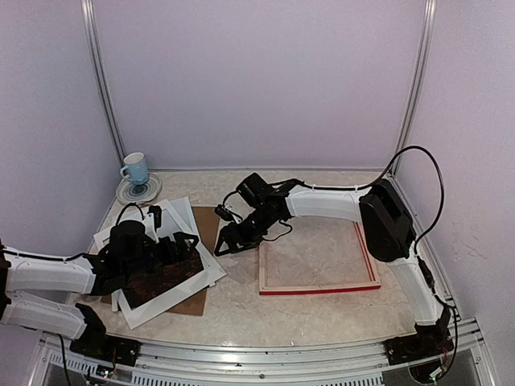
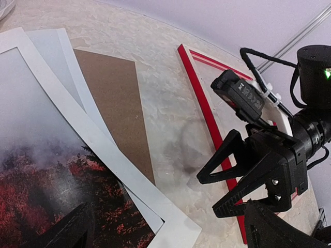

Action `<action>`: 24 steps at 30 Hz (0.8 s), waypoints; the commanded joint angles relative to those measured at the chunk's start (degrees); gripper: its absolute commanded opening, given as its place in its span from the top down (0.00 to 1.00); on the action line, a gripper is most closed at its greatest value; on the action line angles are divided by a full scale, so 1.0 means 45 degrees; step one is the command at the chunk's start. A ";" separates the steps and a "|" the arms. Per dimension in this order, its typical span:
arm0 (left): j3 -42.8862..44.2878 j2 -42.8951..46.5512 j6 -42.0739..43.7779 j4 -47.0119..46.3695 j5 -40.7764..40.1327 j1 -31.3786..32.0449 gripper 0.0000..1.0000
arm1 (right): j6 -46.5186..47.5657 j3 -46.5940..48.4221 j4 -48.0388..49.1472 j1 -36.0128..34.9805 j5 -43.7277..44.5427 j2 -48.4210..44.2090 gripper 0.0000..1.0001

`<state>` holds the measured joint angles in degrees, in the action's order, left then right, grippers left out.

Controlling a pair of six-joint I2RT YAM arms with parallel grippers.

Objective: Put the photo into the frame
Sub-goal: Pick up the mat board from the photo.

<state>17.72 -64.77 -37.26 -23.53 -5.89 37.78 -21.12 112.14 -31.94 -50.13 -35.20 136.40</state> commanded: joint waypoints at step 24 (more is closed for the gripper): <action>-0.0586 -0.0150 -0.0217 -0.1194 -0.0103 0.0120 0.01 | -0.0972 0.0382 0.0387 -0.0599 -0.2464 0.1537 0.33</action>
<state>16.01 -65.43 -38.20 -26.61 -6.07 37.98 -23.79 112.99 -31.22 -51.86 -43.68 141.03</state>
